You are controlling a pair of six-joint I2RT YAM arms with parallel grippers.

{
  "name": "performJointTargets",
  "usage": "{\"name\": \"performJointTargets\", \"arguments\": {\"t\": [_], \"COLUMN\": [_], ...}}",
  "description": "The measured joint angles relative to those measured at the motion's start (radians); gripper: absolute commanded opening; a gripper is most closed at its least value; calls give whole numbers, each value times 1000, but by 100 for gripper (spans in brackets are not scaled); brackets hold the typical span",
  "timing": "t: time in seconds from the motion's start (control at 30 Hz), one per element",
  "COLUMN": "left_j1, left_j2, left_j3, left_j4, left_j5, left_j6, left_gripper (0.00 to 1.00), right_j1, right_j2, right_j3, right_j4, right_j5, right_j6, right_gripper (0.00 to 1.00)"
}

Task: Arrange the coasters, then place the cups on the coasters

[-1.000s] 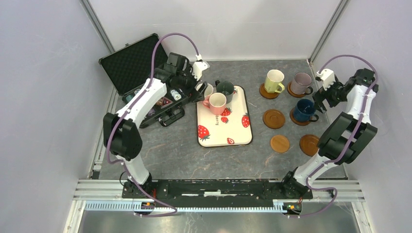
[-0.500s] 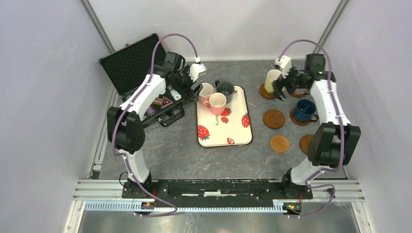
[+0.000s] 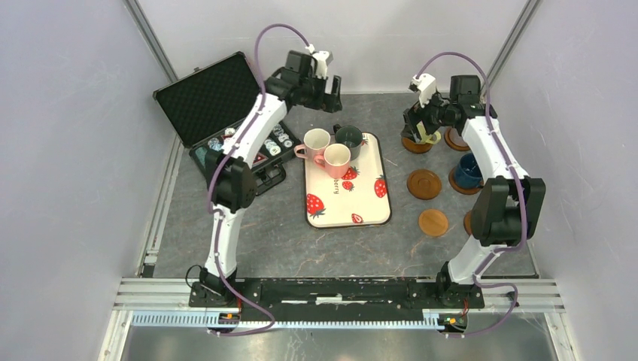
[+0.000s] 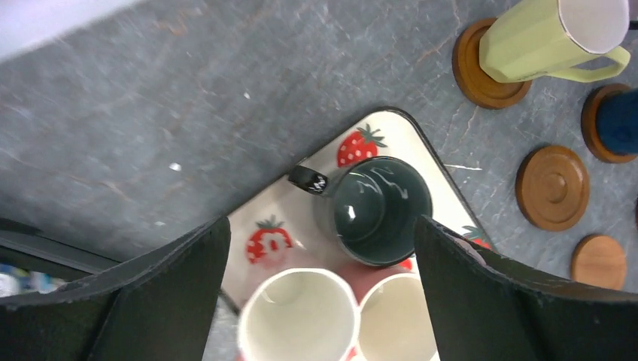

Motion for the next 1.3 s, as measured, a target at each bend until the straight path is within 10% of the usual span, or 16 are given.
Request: {"name": "performJointTargets", "arguments": {"t": [0.57,1.3], "left_j1": [-83,-133], "left_j2": [181,259], "left_j3": [0,52], "left_j4": [-2,57], "left_j5": [-157,82], "left_j6": [-259,-263], "left_gripper": [93,98], "right_j1": [-16,-29], "right_j2": [-96,-111], "right_j3": [-36,-57], "right_j4": [26,4], "right_j5": [50,103], "right_j6": [70,65], "right_gripper": [92,91]}}
